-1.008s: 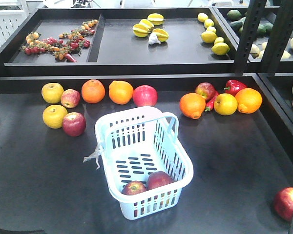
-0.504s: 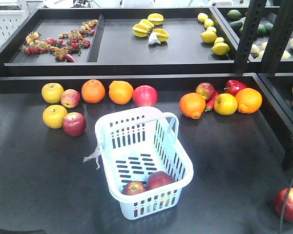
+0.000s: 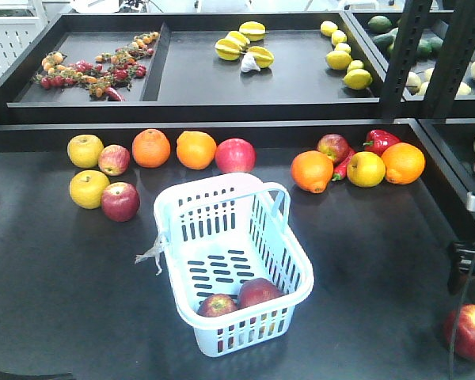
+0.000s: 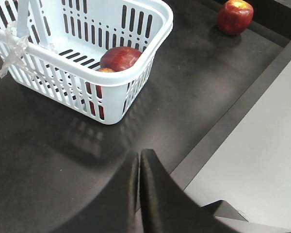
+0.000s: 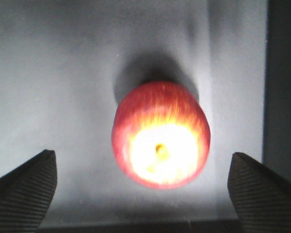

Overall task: Pick three apples into basket with both arms
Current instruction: 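Lower the right gripper onto the third red apple and close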

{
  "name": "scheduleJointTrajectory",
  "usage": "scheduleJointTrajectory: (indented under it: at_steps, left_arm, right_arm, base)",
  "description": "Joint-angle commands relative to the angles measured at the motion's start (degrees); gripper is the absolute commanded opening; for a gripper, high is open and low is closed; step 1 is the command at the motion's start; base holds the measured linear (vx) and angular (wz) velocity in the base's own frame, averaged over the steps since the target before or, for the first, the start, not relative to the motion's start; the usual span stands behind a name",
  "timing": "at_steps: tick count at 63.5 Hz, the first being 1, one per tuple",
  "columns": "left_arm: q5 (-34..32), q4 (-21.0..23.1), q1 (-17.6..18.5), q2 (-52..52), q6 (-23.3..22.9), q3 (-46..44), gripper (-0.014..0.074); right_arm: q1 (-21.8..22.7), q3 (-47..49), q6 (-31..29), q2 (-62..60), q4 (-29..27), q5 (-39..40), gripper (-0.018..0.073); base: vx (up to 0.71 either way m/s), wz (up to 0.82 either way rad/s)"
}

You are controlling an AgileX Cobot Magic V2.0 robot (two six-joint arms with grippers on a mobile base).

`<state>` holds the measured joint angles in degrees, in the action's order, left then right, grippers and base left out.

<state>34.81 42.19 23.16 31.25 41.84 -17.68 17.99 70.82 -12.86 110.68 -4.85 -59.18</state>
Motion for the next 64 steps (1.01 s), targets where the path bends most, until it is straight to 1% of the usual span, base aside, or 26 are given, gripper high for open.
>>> scheduleJointTrajectory:
  at_steps: [1,26,37,44,50,64]
  left_arm:
    - [-2.67,1.90,0.22,0.31,-0.54,-1.52,-0.0008]
    - [-2.67,1.90,0.22,0.31,-0.54,-1.52,-0.0008]
    - [-2.67,1.90,0.22,0.31,-0.54,-1.52,-0.0008]
    - [-2.67,1.90,0.22,0.31,-0.54,-1.52,-0.0008]
    - [-2.66,1.90,0.22,0.31,-0.48,-1.52,-0.0007]
    - [-2.66,1.90,0.22,0.31,-0.48,-1.52,-0.0006]
  right_arm:
    - [0.20,1.24,0.32,-0.80,0.22,1.19,0.0667]
    - [0.20,1.24,1.46,6.93,0.34,2.25,0.0640]
    - [0.20,1.24,1.90,8.60,0.64,1.72,0.0604]
    - [0.20,1.24,2.97,8.60,1.73,1.45,0.0548]
    - [0.20,1.24,3.34,8.60,1.79,0.55,0.0477]
    - [0.20,1.44,2.72,7.73,0.63,-2.41,0.0281]
  base:
    - [0.00,0.00]
    - [0.00,0.00]
    - [0.00,0.00]
    - [0.00,0.00]
    - [0.00,0.00]
    - [0.00,0.00]
